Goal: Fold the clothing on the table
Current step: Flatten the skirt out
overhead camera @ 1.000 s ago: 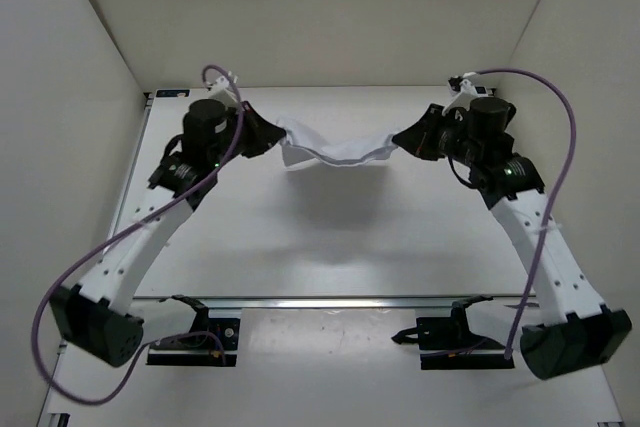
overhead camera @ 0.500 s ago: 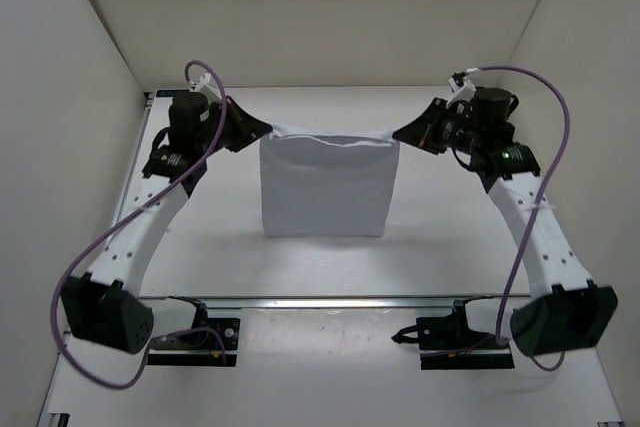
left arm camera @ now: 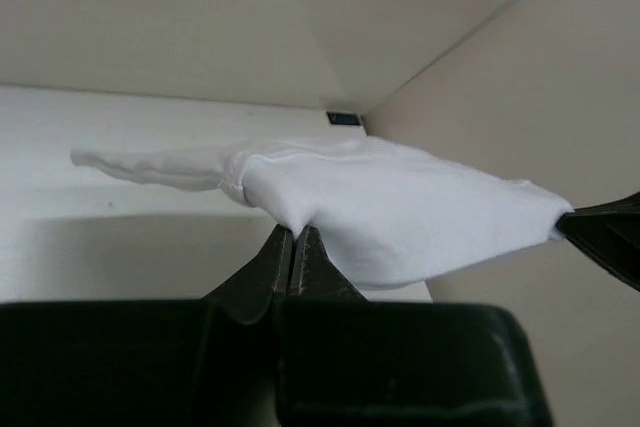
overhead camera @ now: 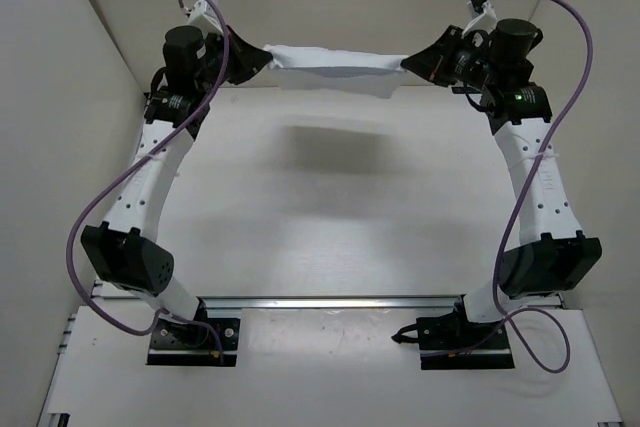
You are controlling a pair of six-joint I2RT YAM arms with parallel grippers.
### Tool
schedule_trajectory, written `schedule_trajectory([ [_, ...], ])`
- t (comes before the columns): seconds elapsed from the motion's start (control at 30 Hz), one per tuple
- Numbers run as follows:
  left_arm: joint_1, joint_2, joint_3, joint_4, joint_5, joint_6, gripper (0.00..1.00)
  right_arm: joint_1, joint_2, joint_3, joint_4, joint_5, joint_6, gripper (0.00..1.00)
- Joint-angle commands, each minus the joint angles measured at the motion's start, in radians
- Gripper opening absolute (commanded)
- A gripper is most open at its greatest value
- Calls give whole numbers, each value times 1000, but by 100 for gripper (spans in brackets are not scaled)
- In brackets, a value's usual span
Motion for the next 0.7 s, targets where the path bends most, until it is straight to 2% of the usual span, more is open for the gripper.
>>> schedule_trajectory([
  [0.0,24,-56,-167,63,27,9,0,-44,-14,-164,65,-59,4,0],
  [0.03,28,-80,-226,141,59,-6,0,-44,-34,-268,95,-55,-7,0],
  [0.1,39,-107,-471,244,113,-45,0,-48,-68,-433,139,-30,-28,0],
  [0.13,34,-116,-533,308,127,-54,0,-50,-85,-545,161,-26,-33,0],
  [0.23,31,-117,-847,405,195,-82,0,-55,-140,-817,216,-23,-16,0],
  [0.3,10,-130,-982,436,228,-99,0,-35,-219,-953,215,6,2,0],
  [0.37,-16,-165,-1102,415,224,-100,0,-18,-296,-1103,190,42,19,0],
  [0.47,-75,-257,-1242,332,172,-91,0,-2,-417,-1206,79,77,59,0],
  [0.53,-120,-368,-1317,275,144,-93,0,1,-473,-1235,0,98,70,0],
  [0.67,-157,-579,-1368,116,72,-109,0,16,-585,-1274,-166,129,64,0],
])
